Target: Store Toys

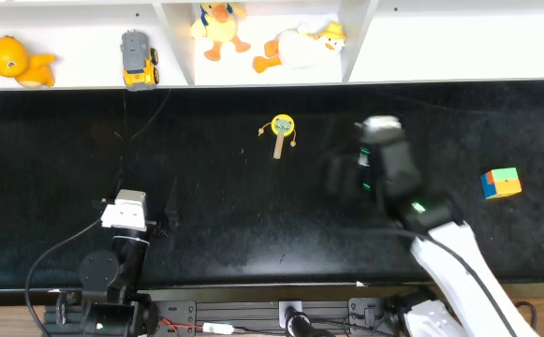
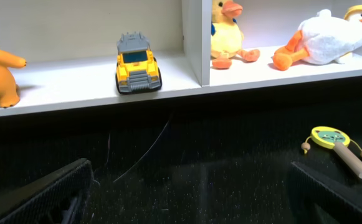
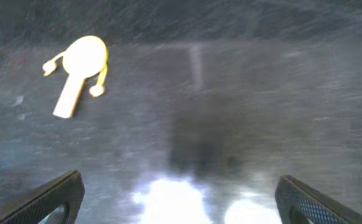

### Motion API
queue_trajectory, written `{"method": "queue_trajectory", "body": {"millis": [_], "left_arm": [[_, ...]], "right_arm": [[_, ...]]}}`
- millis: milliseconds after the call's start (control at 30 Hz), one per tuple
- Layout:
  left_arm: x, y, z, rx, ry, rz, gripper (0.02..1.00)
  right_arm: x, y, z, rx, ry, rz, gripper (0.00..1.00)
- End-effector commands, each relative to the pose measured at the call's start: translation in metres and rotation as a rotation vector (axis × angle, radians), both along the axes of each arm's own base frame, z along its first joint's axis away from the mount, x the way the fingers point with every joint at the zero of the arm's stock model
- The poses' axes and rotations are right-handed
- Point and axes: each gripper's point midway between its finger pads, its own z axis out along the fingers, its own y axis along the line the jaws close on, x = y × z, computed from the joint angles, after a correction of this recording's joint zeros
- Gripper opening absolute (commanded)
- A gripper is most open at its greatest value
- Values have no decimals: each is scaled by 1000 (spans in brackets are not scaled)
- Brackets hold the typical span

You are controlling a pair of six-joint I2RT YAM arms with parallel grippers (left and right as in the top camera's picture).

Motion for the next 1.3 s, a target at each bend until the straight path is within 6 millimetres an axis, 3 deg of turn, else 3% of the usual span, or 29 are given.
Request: {"method": "queue_trajectory", "body": {"millis": [33, 200, 300, 467, 700, 867, 967, 1167, 1300], "left_arm": [[0, 1, 1, 19, -8, 5, 998], [0, 1, 1, 19, -8, 5, 998], [0, 1, 1, 19, -8, 5, 998], [0, 1, 1, 19, -8, 5, 996], [0, 1, 1, 19, -8, 5, 998], [0, 1, 1, 19, -8, 5, 998], [0, 1, 1, 19, -8, 5, 998], [0, 1, 1, 19, -8, 5, 998], [0, 1, 1, 20, -8, 5, 998]], "right_arm": [[11, 60, -16, 58, 119, -96, 996], [22, 107, -31, -13, 121, -95, 996], [28, 125, -44, -49, 146, -68, 996], [39, 135, -67, -93, 199, -82, 998], [55, 147, -84, -98, 206, -102, 969], [62, 142, -95, -96, 218, -147, 945], [69, 143, -97, -80, 204, -155, 833], [75, 146, -107, -65, 207, -158, 483], [71, 147, -113, -64, 236, -149, 393]]}}
